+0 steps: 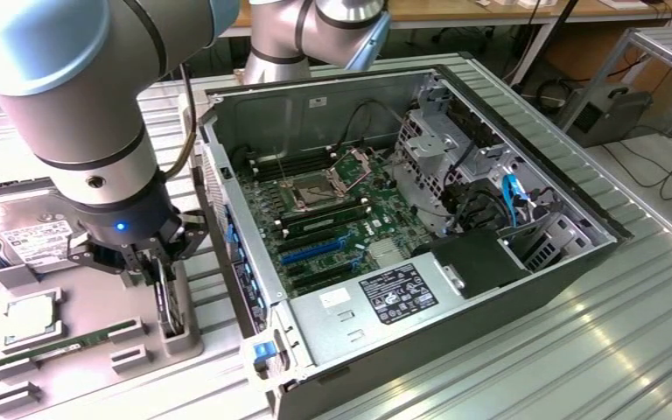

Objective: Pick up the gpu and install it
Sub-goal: 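Pick up the gpu and move the gpu toward the slot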

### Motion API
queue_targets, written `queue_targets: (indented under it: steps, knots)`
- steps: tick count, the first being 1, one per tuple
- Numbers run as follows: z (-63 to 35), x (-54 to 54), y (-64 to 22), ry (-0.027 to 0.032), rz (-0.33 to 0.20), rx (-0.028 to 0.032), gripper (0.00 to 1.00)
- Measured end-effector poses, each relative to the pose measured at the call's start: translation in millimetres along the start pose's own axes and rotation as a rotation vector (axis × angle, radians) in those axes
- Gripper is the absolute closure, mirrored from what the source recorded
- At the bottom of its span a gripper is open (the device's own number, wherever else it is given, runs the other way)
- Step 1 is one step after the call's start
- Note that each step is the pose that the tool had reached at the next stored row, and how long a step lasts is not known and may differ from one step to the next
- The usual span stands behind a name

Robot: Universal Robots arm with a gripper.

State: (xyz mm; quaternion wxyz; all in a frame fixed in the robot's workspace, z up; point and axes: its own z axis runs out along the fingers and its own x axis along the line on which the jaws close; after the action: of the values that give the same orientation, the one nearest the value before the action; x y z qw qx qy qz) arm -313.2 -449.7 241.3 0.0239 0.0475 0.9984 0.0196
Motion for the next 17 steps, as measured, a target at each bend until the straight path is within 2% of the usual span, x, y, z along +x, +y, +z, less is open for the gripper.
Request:
queue_targets:
  steps: [5,12,15,17]
  knots:
    - [0.2,-0.2,0.0,0.0033,-0.04,-0.0018,0.73]
    - [-1.0,-3.5,0.3,0.0143,-0.075,-0.005,0.74]
    - [-6.4,-5.5,0.7,0.0187,-0.077,-0.0086,0.74]
    - [-14.0,-7.0,1.1,0.0211,-0.078,-0.0108,0.74]
